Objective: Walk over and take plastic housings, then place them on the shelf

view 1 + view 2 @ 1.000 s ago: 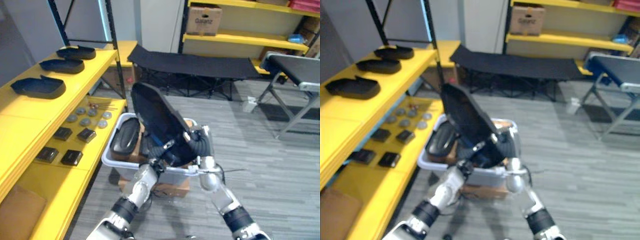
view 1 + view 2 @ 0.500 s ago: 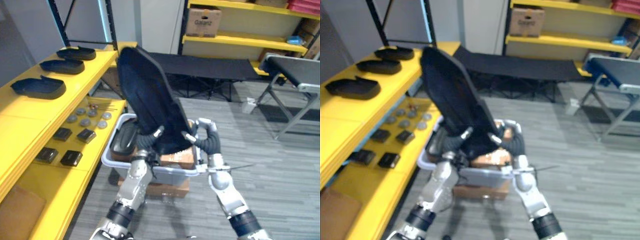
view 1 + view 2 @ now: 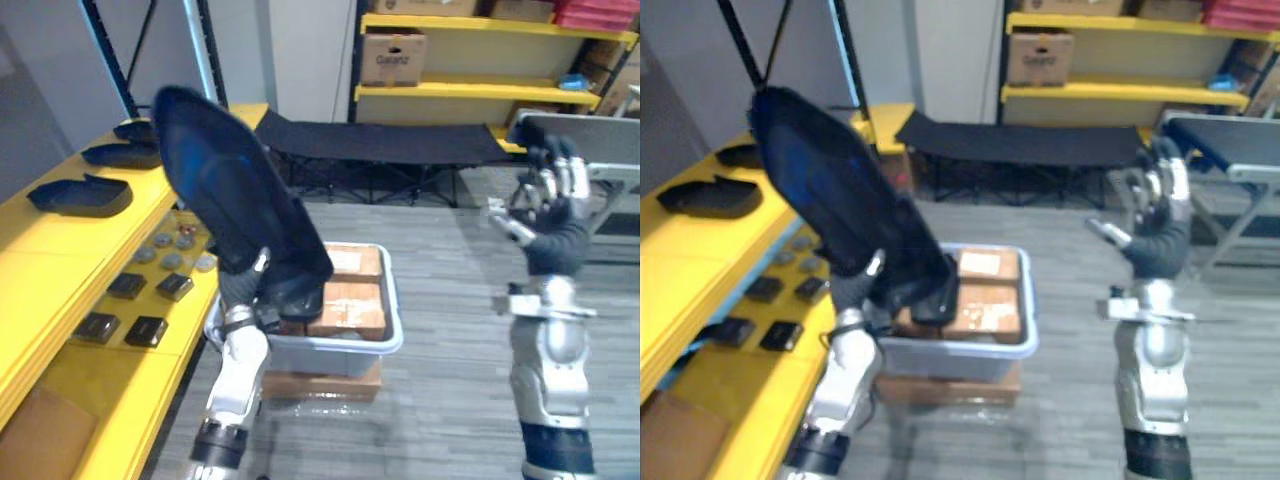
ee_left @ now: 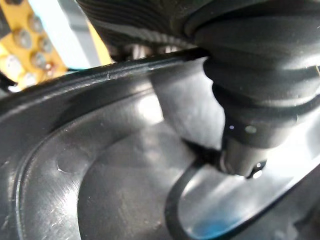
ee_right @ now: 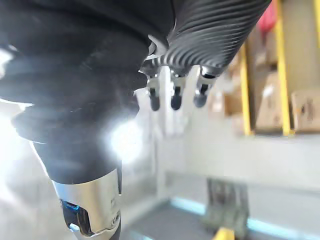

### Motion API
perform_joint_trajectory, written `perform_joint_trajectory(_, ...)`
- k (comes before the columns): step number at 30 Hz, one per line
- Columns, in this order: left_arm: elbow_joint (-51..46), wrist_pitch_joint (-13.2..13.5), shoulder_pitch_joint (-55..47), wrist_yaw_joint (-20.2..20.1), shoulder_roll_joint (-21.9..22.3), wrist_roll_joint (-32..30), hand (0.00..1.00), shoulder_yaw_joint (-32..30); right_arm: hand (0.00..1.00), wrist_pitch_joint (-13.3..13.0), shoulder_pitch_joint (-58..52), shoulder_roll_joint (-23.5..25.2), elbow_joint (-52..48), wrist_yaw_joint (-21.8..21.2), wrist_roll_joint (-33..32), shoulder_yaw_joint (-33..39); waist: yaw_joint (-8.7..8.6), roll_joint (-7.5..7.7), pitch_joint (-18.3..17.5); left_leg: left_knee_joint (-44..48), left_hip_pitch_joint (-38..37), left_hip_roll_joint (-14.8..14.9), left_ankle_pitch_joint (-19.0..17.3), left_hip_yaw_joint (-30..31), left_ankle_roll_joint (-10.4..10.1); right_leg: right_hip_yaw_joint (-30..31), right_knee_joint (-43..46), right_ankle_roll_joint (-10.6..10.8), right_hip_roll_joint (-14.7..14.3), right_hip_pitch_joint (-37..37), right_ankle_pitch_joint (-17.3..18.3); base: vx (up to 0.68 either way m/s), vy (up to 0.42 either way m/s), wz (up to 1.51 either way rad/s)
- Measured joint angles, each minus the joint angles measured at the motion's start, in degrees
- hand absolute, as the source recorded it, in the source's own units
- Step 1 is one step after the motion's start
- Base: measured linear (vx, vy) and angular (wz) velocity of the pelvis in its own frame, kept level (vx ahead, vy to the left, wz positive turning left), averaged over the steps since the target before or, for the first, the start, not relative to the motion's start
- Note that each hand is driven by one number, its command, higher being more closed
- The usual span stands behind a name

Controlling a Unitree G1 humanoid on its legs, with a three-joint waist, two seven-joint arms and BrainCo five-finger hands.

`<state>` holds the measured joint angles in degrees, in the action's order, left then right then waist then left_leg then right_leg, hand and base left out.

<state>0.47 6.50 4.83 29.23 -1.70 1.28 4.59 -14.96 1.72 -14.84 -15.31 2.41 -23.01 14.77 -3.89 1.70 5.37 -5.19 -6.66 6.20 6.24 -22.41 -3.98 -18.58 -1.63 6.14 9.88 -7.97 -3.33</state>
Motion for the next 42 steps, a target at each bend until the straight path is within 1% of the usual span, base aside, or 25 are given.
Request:
perform_joint_trajectory(2,-3.3,1.2,-2.3,-2.5,0.0,0.4,1.0,-0.9,0.0,0.6,-5.1,2.6,0.1,0.5,-0.5,2.1,-0.32,-0.45,-0.5,0.0,0.7,0.1,-0.1,-0.1,-0.1,0.0,0.0,0.1,0.0,0.5,0.0,0.06,0.009,-0.04)
perform_joint_trajectory(4,-9.7,1.9,-6.2,-5.4,0.0,0.6,1.0,-0.7,0.0,2.2,-10.0,6.0,1.5,1.7,-0.6,2.2,-0.93,-0.59,-0.6,0.0,1.2,0.1,0.0,-0.3,0.0,0.3,0.0,0.2,-0.1,1.1,-0.1,0.08,0.012,-0.04)
perform_joint_trajectory(6,-15.4,4.9,-11.4,-9.2,0.0,1.3,1.0,1.0,0.0,2.4,-16.8,11.4,5.0,3.9,-1.1,1.8,-1.39,-0.83,-0.7,0.0,1.4,0.2,-0.5,-0.3,-0.4,0.3,0.1,0.5,0.0,1.5,-0.1,0.07,0.013,-0.01)
perform_joint_trajectory(9,-16.7,7.2,-15.0,-11.4,-0.1,3.5,1.0,1.7,0.0,2.3,-20.0,14.8,7.2,5.3,-2.1,1.5,-1.51,-1.47,-0.1,0.1,1.8,0.2,-0.8,-1.5,-0.2,1.5,0.3,0.4,0.1,2.6,0.0,0.06,0.03,-0.15)
perform_joint_trajectory(10,-16.7,7.4,-15.3,-11.4,-0.1,3.6,1.0,1.6,0.0,2.2,-20.0,14.7,7.3,5.3,-2.0,1.6,-1.5,-1.65,0.1,0.2,2.3,0.2,-1.0,-1.7,-0.3,1.7,0.5,0.3,0.2,3.1,0.0,0.01,0.046,-0.15)
perform_joint_trajectory(12,-16.5,9.5,-15.4,-11.2,-0.1,5.2,1.0,1.0,0.0,0.3,-19.2,14.5,8.0,5.4,-2.0,3.3,-1.56,-2.19,1.0,0.5,4.4,0.1,-1.1,-1.6,-0.1,1.8,3.3,0.4,0.8,6.1,1.1,-0.01,0.038,0.03)
perform_joint_trajectory(13,-16.4,10.3,-15.0,-10.8,-0.2,5.3,1.0,0.8,0.0,-0.4,-18.5,14.5,8.5,5.4,-1.9,4.0,-1.59,-2.12,1.8,1.5,5.0,0.2,-1.2,-1.5,0.0,1.8,4.3,0.3,1.1,6.7,1.4,-0.01,0.02,0.15)
perform_joint_trajectory(14,-16.3,11.4,-13.5,-9.6,-0.2,5.2,1.0,0.0,0.0,-1.1,-16.1,14.0,9.8,5.5,-2.0,5.6,-1.51,-2.16,4.3,5.3,6.8,0.7,-2.7,-0.8,0.4,1.7,6.3,0.3,1.4,7.3,2.2,-0.05,0.002,0.18)
perform_joint_trajectory(16,-16.1,12.5,-11.9,-7.4,-0.3,5.1,1.0,-1.4,0.0,-2.1,-12.9,11.8,11.8,6.1,-1.9,6.9,-1.44,-2.27,7.1,10.0,9.5,1.3,-4.5,0.7,0.5,1.3,8.7,0.4,2.0,8.4,3.1,-0.09,0.008,0.27)
perform_joint_trajectory(18,-16.0,12.5,-11.2,-4.7,-0.4,4.7,1.0,-3.6,0.0,-3.3,-10.2,9.9,12.0,6.0,-2.0,7.4,-1.16,-2.81,8.6,11.7,10.9,1.3,-5.0,1.7,0.8,0.8,9.8,0.4,2.3,9.0,3.3,-0.04,0.021,0.25)
perform_joint_trajectory(20,-16.2,12.4,-11.1,-2.2,-0.5,4.2,1.0,-6.5,0.0,-4.8,-8.0,8.7,11.9,4.7,-2.0,7.3,-0.3,-3.41,9.3,11.6,10.8,0.8,-5.0,2.9,0.9,-0.3,10.4,0.6,2.9,8.5,3.7,0.01,0.017,0.27)
perform_joint_trajectory(21,-16.5,12.4,-11.1,-1.2,-0.6,4.0,1.0,-7.7,0.0,-5.0,-7.6,8.5,11.3,3.8,-2.0,7.0,0.1,-3.65,9.4,11.5,10.8,0.5,-5.0,3.6,0.9,-1.2,10.4,0.9,3.1,7.7,4.1,0.04,0.014,0.48)
perform_joint_trajectory(23,-18.9,12.2,-12.6,2.4,-1.1,0.1,1.0,-11.8,0.0,-5.1,-5.8,7.6,9.8,1.2,-2.1,4.5,1.14,-3.93,9.4,10.9,10.8,-0.3,-4.9,5.4,0.8,-3.3,10.6,0.7,3.4,6.4,4.8,0.05,0.006,0.51)
perform_joint_trajectory(24,-20.9,11.7,-13.8,4.6,-2.2,-2.6,1.0,-14.1,0.0,-5.1,-4.6,7.0,8.5,0.1,-2.0,1.7,1.75,-4.13,9.3,10.2,10.8,-0.8,-4.7,6.9,0.7,-4.7,10.5,0.9,3.6,5.6,5.4,0.04,-0.011,0.48)
perform_joint_trajectory(25,-22.0,11.5,-14.6,5.3,-2.7,-3.7,1.0,-15.4,0.0,-5.0,-3.7,6.5,8.1,-0.1,-2.0,-0.4,2.04,-4.22,9.2,9.7,10.7,-1.1,-4.5,7.9,0.8,-5.5,10.7,1.0,3.8,5.4,5.8,0.07,-0.013,0.65)
perform_joint_trajectory(26,-24.4,10.4,-16.1,6.6,-3.1,-6.0,1.0,-17.9,0.0,-4.9,-1.8,5.7,7.3,-0.4,-2.0,-4.6,3.12,-4.51,9.2,8.9,10.8,-1.7,-3.9,9.5,0.6,-7.1,11.3,0.9,4.2,4.8,6.3,0.09,-0.01,0.75)
perform_joint_trajectory(27,-26.3,9.8,-17.9,7.2,-3.0,-6.7,1.0,-20.0,0.0,-4.3,0.3,5.5,7.3,-0.6,-1.8,-8.8,4.6,-4.87,9.0,8.4,10.7,-2.4,-3.4,11.2,0.7,-9.1,12.2,1.4,4.9,4.2,7.0,0.1,-0.001,0.81)
perform_joint_trajectory(28,-27.1,9.7,-18.7,7.4,-2.9,-6.7,1.0,-20.8,0.0,-3.9,1.4,5.5,7.5,-0.5,-1.5,-10.7,5.24,-5.06,8.9,8.0,10.7,-2.7,-2.9,12.2,1.0,-10.3,12.8,1.5,5.2,3.8,7.3,0.11,-0.001,0.92)
perform_joint_trajectory(30,-29.7,9.6,-22.8,7.5,-1.6,-6.6,1.0,-24.7,0.0,-1.8,6.9,6.4,11.2,0.3,0.7,-18.2,8.86,-5.48,8.7,6.9,10.7,-4.0,-1.5,16.4,1.3,-14.7,13.6,1.9,6.1,1.7,8.5,0.12,-0.011,0.96)
perform_joint_trajectory(31,-30.1,9.6,-23.5,7.3,-1.4,-6.6,1.0,-25.5,0.0,-1.1,8.2,6.7,12.5,0.5,1.0,-19.7,9.9,-5.51,8.7,6.8,10.7,-4.2,-1.4,17.4,1.4,-15.6,13.6,1.9,6.2,1.0,8.6,0.12,-0.016,0.92)
perform_joint_trajectory(33,-30.7,10.4,-27.0,4.7,0.6,-5.6,1.0,-29.3,0.0,1.5,11.5,8.1,16.5,2.0,3.8,-24.2,13.63,-5.36,8.6,6.4,10.6,-5.3,-1.3,20.8,1.4,-18.5,12.6,2.0,6.1,-1.8,8.8,0.1,0.0,0.89)
perform_joint_trajectory(35,-30.7,11.4,-29.2,2.9,2.5,-3.4,1.0,-31.3,0.0,2.6,12.2,9.4,17.3,2.8,5.8,-26.5,16.07,-4.94,8.5,5.8,10.6,-6.0,-1.2,22.5,1.4,-19.4,11.8,2.0,6.0,-3.0,8.8,0.07,0.009,0.65)
perform_joint_trajectory(37,-30.7,12.8,-30.6,1.0,3.5,-1.4,1.0,-31.8,0.0,3.0,12.1,10.4,17.4,3.1,6.9,-27.3,16.69,-4.13,8.4,5.7,10.7,-6.7,-1.2,23.9,1.5,-19.4,11.6,2.0,6.1,-3.9,8.8,0.07,0.006,0.45)
perform_joint_trajectory(39,-30.7,14.4,-31.3,-2.1,3.6,0.8,1.0,-31.9,0.0,3.7,11.5,9.9,17.3,2.9,8.2,-26.7,16.62,-2.19,7.5,5.6,10.9,-7.2,-1.2,24.3,1.5,-19.3,10.9,2.0,6.1,-4.2,8.8,0.04,-0.007,0.12)
perform_joint_trajectory(42,-30.7,14.6,-31.2,-3.6,3.6,1.6,1.0,-31.8,0.0,4.0,9.5,9.4,17.2,1.8,8.2,-25.1,15.82,-0.71,6.7,5.6,10.8,-7.2,-1.3,24.2,1.6,-19.1,10.8,2.0,6.1,-4.4,8.8,0.0,-0.007,-0.03)
